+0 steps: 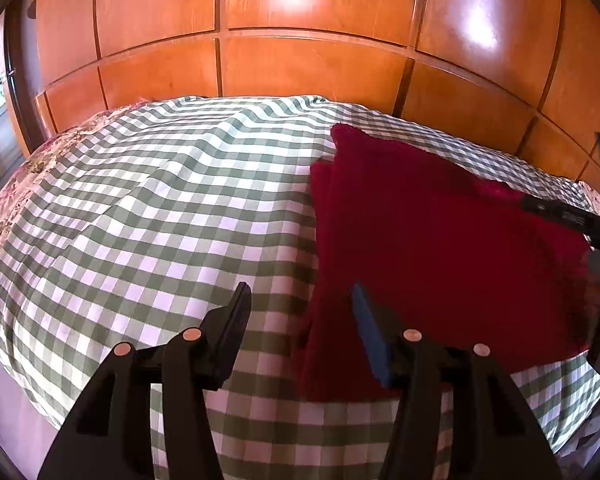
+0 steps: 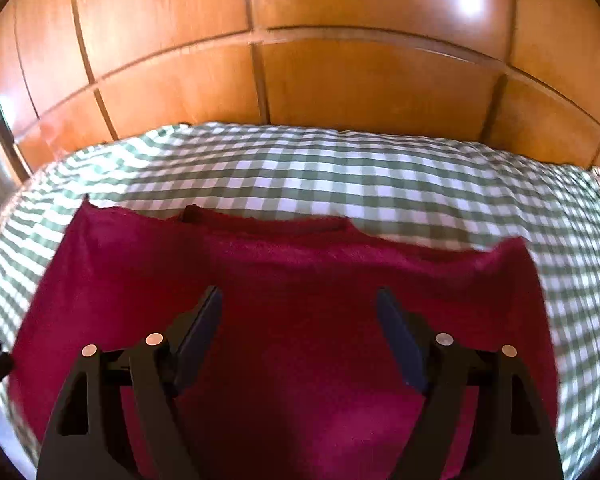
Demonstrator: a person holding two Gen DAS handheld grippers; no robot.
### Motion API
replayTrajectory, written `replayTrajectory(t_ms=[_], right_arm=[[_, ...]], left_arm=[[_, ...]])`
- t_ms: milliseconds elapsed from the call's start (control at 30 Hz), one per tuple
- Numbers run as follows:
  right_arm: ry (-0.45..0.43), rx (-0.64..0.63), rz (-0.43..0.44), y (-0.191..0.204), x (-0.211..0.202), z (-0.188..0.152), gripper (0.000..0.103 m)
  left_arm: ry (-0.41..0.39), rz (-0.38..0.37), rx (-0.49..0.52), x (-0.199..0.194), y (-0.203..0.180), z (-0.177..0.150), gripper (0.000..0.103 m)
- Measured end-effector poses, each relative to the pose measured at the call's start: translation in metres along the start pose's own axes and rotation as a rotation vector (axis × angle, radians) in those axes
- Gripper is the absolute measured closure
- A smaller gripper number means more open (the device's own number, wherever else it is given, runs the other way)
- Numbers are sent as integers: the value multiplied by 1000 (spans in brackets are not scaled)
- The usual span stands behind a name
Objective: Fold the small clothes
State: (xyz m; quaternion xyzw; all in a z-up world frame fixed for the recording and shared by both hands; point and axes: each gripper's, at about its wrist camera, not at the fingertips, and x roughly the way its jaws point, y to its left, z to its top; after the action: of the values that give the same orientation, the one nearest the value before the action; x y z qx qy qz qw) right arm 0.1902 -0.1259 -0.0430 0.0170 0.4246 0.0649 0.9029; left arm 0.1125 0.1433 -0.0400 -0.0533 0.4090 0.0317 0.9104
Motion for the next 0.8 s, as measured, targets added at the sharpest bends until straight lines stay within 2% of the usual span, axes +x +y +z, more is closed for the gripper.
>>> replayTrajectory(t_ms=[233,367,533,667,733,800], right_arm=[[-22,110,-49,-63,-56,-43,26],[0,180,-55,-99,-79,-74,26],[40,281,8,-125,-92,-111,28],[58,341,62,-132,-93,-127,41],[66,336,74,-130,-90,-130,48],[89,315,73,-125,-83,-130,67]], left_arm=[[5,-6,3,-3,0,-7,47],[13,-10,3,-3,0,-12,45],[41,-67,-38,2,7,-19,44],[69,-150,-91,8,16,-21,47],[79,-198,-120,12,21,-22,54],[92,-234,-133,16,22,-23,67]])
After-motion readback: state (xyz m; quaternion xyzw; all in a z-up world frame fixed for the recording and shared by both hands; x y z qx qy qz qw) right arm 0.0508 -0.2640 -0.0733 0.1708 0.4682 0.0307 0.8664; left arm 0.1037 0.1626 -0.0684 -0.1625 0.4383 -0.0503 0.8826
